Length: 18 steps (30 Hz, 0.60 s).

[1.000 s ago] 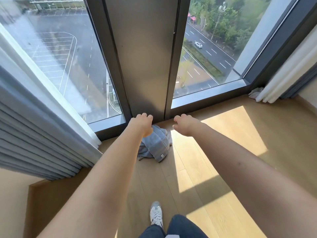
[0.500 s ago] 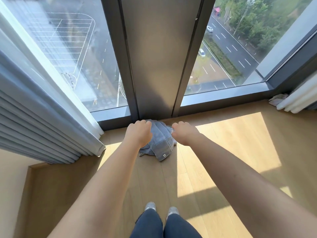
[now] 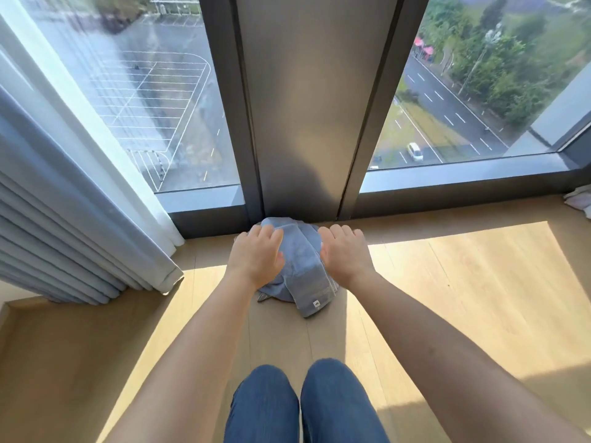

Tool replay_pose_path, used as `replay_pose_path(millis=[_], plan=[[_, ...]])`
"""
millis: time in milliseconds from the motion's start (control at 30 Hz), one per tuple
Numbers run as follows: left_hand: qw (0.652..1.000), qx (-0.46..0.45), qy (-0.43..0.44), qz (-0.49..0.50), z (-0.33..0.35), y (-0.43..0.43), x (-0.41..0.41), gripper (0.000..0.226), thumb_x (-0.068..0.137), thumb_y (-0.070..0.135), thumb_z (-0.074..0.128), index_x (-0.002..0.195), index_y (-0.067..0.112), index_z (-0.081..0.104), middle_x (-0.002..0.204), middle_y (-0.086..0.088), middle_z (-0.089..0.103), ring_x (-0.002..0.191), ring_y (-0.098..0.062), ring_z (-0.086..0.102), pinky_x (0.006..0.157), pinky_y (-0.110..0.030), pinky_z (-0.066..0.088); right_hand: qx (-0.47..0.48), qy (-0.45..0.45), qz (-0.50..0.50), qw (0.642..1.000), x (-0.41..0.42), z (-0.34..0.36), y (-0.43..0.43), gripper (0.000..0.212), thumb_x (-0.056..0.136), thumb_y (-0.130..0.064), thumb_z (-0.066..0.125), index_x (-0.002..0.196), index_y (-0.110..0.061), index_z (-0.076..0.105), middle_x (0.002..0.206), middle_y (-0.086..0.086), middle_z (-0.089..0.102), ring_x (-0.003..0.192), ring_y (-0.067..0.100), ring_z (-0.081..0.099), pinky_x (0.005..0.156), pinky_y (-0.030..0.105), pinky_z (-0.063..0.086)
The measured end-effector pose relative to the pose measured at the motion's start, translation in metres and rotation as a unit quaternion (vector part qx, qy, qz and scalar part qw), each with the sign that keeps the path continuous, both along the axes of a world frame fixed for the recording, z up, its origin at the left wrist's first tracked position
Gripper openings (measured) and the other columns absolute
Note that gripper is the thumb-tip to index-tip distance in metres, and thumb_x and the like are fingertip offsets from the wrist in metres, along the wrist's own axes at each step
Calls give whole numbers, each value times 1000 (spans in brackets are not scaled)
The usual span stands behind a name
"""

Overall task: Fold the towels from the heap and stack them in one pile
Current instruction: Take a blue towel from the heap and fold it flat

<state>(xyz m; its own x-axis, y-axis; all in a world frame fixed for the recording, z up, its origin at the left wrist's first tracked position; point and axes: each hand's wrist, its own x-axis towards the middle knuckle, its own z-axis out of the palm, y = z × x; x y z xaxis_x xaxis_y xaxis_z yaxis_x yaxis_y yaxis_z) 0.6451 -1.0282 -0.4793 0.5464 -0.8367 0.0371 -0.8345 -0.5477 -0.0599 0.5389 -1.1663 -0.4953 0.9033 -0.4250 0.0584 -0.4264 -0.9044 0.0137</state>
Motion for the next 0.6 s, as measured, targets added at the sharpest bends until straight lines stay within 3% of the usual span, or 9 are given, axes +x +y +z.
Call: replay_pose_path(millis=[100,267,333,433,500,600], plan=[[997,-38,-73,-7,-62,-2,19,34,47,25,83,72,11,65,60,-2,57,51,-21,55,41,-23,39,-6,-43,23,999,17,-65,-9,15,72,-14,60,86,-9,64,71,6,62,62,27,56,56,34,44],[994,-70,-82,-9,-132,-4,36,38,43,25,85,74,11,66,59,-1,57,50,-20,55,39,-22,40,-8,-97,16,995,39,-127,-12,16,65,-14,56,78,-11,65,62,2,59,53,23,56,49,31,44],[996,-66,-59,25,-147,2,28,40,51,27,83,83,9,67,67,-3,60,58,-22,58,44,-25,43,0,-92,-1,996,33,-145,-3,19,70,-15,50,82,-10,65,66,3,60,58,25,59,53,32,45],[997,-33,17,62,-155,11,13,43,88,29,52,125,8,48,109,-8,56,101,-26,52,76,-33,42,40,-6,17,999,19,-155,11,32,91,-15,38,119,-7,52,107,11,59,100,31,54,86,39,38],[997,-44,29,61,-154,12,12,42,92,28,42,129,9,41,118,-7,51,109,-25,47,81,-32,38,41,-2,31,999,19,-154,10,35,94,-16,35,126,-8,45,117,11,55,108,31,48,92,40,32],[995,-51,28,78,-157,4,25,38,91,29,43,124,9,44,117,-9,51,106,-27,47,80,-34,39,45,-21,27,998,32,-155,1,39,93,-16,37,132,-9,42,121,12,53,112,31,46,90,39,31]])
